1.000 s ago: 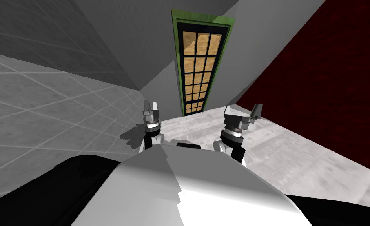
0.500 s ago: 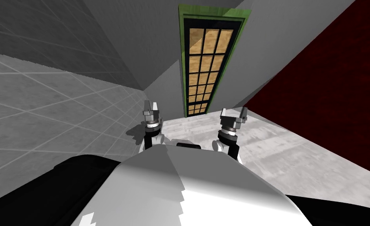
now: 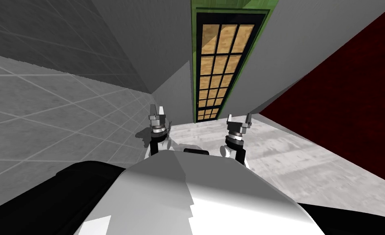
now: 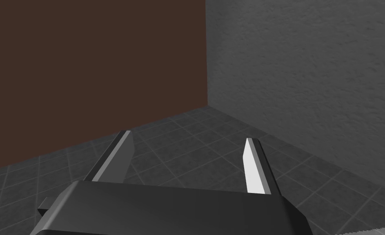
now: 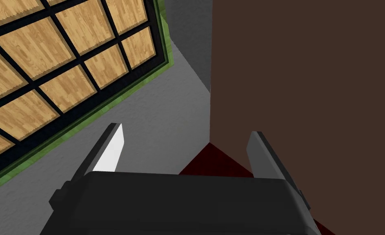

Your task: Pull the door open

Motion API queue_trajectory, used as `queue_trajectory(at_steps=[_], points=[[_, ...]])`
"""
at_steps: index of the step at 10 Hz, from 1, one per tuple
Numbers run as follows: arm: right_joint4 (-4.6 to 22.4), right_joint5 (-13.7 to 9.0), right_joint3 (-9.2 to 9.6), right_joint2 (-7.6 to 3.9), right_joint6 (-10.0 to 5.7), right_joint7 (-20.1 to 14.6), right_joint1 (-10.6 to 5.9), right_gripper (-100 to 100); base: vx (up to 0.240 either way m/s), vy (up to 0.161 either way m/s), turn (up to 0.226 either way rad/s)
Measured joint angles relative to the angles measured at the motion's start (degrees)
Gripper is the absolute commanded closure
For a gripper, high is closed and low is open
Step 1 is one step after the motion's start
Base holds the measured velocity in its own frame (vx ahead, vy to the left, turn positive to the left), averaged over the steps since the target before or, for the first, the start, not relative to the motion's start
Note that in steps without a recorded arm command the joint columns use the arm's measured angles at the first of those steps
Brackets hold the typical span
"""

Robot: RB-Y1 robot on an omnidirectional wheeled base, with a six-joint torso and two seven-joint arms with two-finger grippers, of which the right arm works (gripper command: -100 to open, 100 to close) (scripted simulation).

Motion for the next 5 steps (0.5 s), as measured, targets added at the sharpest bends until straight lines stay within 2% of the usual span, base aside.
queue_trajectory(at_steps=[1,5], points=[[1.6,-0.5,-0.31,-0.33,-0.30,-0.9,-0.77,-100,0.099,0.004,0.107],[6.4,-2.2,-0.37,-1.36,-1.74,-4.6,-1.64,-100,0.098,-0.009,0.128]])
